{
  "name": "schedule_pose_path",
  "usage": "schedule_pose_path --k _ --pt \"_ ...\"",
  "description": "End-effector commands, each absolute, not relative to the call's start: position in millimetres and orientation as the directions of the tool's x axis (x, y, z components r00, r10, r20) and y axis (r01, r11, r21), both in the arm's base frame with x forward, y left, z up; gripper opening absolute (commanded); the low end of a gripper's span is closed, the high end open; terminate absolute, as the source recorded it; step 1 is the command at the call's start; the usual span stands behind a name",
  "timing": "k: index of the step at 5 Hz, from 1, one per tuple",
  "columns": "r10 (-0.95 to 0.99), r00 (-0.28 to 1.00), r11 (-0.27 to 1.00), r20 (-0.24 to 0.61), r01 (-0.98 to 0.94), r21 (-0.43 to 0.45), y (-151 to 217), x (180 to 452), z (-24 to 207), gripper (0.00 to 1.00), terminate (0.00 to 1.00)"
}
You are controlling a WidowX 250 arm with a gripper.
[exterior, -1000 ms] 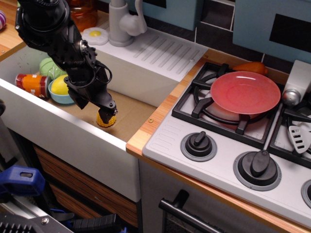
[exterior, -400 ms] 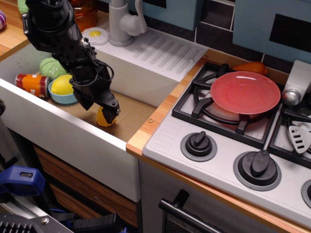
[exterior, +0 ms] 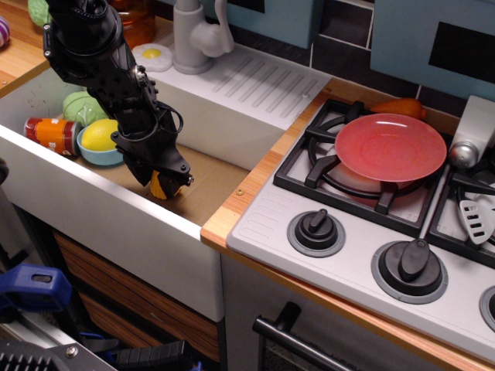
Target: Put corn on plate
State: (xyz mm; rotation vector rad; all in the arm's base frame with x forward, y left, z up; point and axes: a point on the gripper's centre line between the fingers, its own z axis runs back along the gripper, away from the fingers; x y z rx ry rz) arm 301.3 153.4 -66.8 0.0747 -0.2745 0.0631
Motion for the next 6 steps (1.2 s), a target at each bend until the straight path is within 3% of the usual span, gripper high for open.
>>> schedule_pose_path --k 1,2,4,5,6 --pt "0.047 0.949 0.990 0.313 -0.086 0.112 151 305 -26 0.00 0.00" --pt "0.032 0.942 0.983 0.333 -0.089 0.159 133 312 25 0.00 0.00" --pt "-0.025 0.922 0.984 0.387 -0.047 0.174 49 337 102 0.00 0.00" --pt "-0.019 0.905 0.985 0.424 -0.055 0.162 -1 370 137 0.00 0.00" --pt "-0.011 0.899 0.991 0.439 -0.049 0.126 -50 386 147 0.00 0.00"
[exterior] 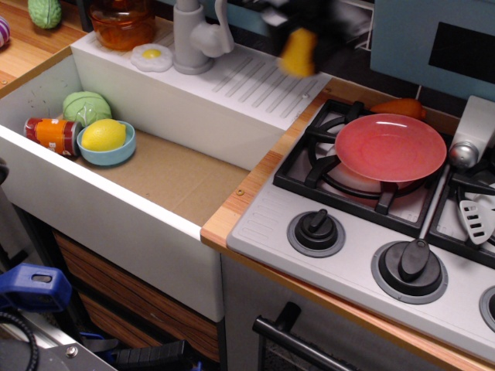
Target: Put corn on plate
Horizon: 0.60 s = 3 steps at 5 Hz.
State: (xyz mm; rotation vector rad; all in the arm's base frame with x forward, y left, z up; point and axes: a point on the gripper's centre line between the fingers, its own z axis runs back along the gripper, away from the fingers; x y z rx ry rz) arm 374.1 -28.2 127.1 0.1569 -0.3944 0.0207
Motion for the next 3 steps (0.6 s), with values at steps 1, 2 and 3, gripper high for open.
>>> schedule_pose_path --k 1,2,3 --pt "0.023 0.898 0.993 0.439 -0.073 0.096 -77 386 151 0.00 0.00" --pt "0.079 0.904 0.994 0.419 -0.104 0.037 -90 381 141 0.00 0.00" --pt "0.118 0.907 0.991 0.404 -0.135 0.014 -95 378 128 0.00 0.00"
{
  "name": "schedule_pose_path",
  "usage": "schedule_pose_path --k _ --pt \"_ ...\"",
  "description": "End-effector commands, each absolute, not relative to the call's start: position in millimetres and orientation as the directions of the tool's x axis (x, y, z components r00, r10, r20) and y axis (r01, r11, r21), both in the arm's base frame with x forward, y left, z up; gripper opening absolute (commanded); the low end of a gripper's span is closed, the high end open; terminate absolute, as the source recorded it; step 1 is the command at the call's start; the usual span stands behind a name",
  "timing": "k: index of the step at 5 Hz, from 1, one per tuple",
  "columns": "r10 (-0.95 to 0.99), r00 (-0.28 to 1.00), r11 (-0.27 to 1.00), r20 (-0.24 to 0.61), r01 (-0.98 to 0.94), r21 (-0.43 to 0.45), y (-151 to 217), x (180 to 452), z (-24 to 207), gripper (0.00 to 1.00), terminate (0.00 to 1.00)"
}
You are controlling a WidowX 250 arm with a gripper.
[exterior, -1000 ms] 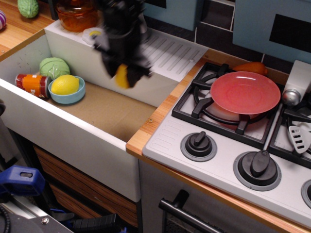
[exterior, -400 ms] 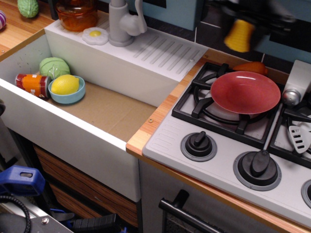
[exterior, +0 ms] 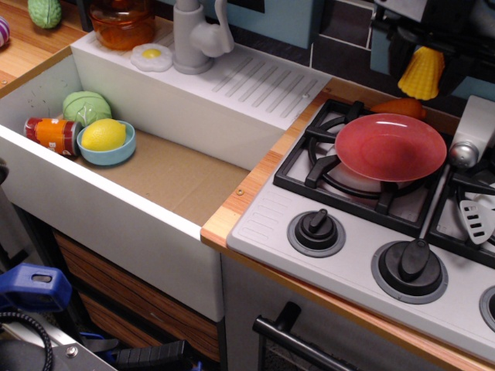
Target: Put corn on plate
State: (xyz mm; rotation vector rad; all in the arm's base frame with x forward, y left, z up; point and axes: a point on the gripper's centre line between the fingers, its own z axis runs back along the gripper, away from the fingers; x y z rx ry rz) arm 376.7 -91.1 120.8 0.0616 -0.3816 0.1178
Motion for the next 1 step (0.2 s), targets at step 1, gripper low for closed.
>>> schedule_pose_path --k 1 --pt "0.132 0.904 0.990 0.407 -0.144 -0.001 -90.9 377.9 112.7 0.00 1.00"
